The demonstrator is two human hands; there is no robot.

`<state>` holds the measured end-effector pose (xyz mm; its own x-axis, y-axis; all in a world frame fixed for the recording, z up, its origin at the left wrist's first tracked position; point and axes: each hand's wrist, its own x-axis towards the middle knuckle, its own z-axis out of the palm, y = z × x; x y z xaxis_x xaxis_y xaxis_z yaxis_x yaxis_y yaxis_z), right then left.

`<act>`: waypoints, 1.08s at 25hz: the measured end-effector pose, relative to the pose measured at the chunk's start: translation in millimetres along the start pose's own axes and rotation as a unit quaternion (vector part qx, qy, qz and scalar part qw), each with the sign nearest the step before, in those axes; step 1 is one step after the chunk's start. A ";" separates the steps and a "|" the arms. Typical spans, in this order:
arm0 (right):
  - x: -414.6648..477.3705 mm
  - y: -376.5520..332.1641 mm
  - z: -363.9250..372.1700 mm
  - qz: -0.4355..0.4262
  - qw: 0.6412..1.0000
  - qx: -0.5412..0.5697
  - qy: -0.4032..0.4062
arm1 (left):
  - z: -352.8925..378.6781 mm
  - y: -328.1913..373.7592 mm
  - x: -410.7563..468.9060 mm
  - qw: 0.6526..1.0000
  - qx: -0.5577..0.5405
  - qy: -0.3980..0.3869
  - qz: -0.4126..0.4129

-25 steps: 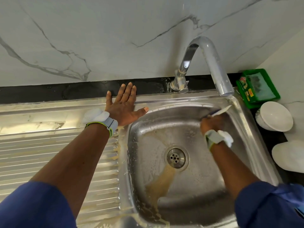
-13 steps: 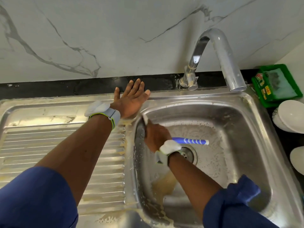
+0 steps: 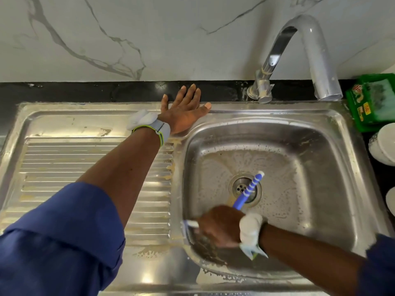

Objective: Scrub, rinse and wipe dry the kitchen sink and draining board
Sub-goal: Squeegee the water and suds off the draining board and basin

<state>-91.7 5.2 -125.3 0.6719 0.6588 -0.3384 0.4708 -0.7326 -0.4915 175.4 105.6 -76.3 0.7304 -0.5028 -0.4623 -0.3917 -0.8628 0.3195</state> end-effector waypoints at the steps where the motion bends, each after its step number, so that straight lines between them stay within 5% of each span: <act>1: 18.9 9.1 -10.5 0.037 0.999 -0.002 0.016 | 0.0 -0.2 0.4 1.000 0.001 0.002 0.002; 4: 73.6 53.9 -44.1 0.199 0.967 0.043 0.155 | -0.6 -2.5 1.4 1.000 -0.004 0.003 0.001; 6: 85.3 67.2 -61.0 0.265 0.948 0.018 0.177 | 0.2 -2.8 2.7 1.000 -0.002 0.004 0.003; 11: 25.9 13.5 -28.6 0.025 0.988 -0.027 0.152 | 4.3 -2.2 5.2 1.000 0.001 0.013 0.010; 18: -40.8 0.1 4.6 -0.071 0.997 -0.038 0.004 | -2.2 -7.0 2.2 0.999 0.026 0.010 0.025; 20: -55.9 16.2 4.8 -0.015 0.978 -0.207 -0.033 | -2.0 -7.1 3.3 0.999 0.028 0.011 0.032; 22: -71.6 33.7 9.8 0.014 0.920 -0.390 0.038 | -0.4 -9.2 4.2 0.999 0.032 0.015 0.037; 25: -75.2 14.8 -7.8 0.031 0.992 -0.121 -0.029 | 2.4 -10.8 4.2 0.998 0.037 0.015 0.038; 27: -60.3 0.3 -26.6 0.071 0.992 -0.104 0.022 | 1.7 -10.2 3.8 0.998 0.038 0.015 0.037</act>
<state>-116.9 -39.3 -83.6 0.7620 0.5415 -0.3552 0.4738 -0.8400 -0.2642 181.2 112.4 -82.8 0.7135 -0.5652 -0.4141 -0.4866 -0.8249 0.2876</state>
